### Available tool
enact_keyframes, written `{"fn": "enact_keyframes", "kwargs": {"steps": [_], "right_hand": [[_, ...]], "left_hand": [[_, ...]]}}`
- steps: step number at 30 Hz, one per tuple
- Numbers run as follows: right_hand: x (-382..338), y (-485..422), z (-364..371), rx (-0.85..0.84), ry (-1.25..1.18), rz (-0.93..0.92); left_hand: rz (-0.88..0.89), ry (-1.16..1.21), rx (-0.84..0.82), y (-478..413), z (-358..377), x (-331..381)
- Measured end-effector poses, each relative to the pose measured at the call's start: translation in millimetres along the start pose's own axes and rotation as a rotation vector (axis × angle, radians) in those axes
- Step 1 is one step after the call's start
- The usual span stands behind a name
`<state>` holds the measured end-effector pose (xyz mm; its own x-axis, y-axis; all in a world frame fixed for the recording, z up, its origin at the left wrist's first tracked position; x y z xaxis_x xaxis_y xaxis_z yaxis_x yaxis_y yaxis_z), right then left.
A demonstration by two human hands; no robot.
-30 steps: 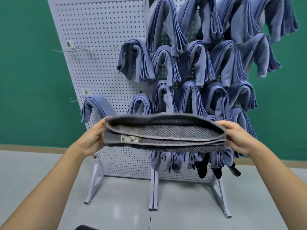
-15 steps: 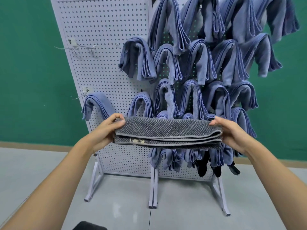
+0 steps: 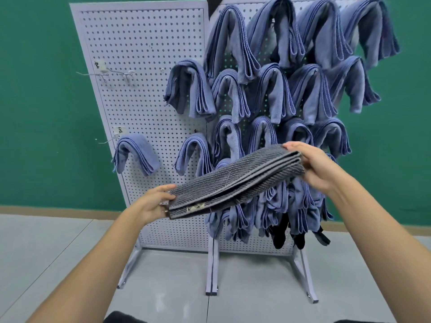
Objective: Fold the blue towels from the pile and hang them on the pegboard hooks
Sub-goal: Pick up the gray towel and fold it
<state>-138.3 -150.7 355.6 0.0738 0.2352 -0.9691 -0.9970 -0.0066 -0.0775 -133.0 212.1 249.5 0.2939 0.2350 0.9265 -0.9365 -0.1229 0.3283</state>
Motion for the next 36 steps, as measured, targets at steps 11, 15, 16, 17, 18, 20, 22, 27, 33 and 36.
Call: {"fn": "enact_keyframes", "kwargs": {"steps": [11, 15, 16, 17, 18, 20, 22, 27, 33, 36], "right_hand": [[-10, -1, 62, 0.074, 0.135, -0.028], [-8, 2, 72, 0.07, 0.085, -0.026], [-8, 4, 73, 0.06, 0.058, -0.014], [-9, 4, 74, 0.048, 0.016, 0.005], [-10, 5, 74, 0.037, -0.036, 0.025], [-13, 8, 77, 0.024, -0.154, 0.055], [-17, 14, 79, 0.013, -0.253, 0.076], [-28, 22, 59, 0.012, -0.377, 0.078], [-3, 26, 12, 0.063, -0.391, 0.193], [26, 24, -5, 0.039, -0.138, 0.292]], "left_hand": [[0.487, -0.295, -0.016, 61, 102, -19], [0.574, -0.336, -0.099, 70, 142, -37], [0.593, -0.352, -0.084, 70, 149, -40], [0.602, -0.364, -0.05, 70, 155, -42], [0.613, -0.381, 0.004, 71, 161, -43], [0.669, -0.459, 0.161, 71, 168, -42], [0.762, -0.566, 0.328, 72, 169, -40], [0.876, -0.454, 0.357, 69, 148, -27], [0.94, -0.502, 0.264, 74, 117, 20], [0.967, -0.599, 0.264, 78, 113, 40]]}}
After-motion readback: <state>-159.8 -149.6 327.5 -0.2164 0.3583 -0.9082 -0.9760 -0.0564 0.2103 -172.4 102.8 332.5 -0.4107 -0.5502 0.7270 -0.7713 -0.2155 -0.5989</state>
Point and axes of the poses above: each hand's wrist, its own y-axis away from the middle knuckle, its own z-axis out of the palm, x = y × z, the point moved 2 cm from there along -y, towards the middle knuckle, and after that the axes turned 5 degrees about x, right-handed, at the moved point
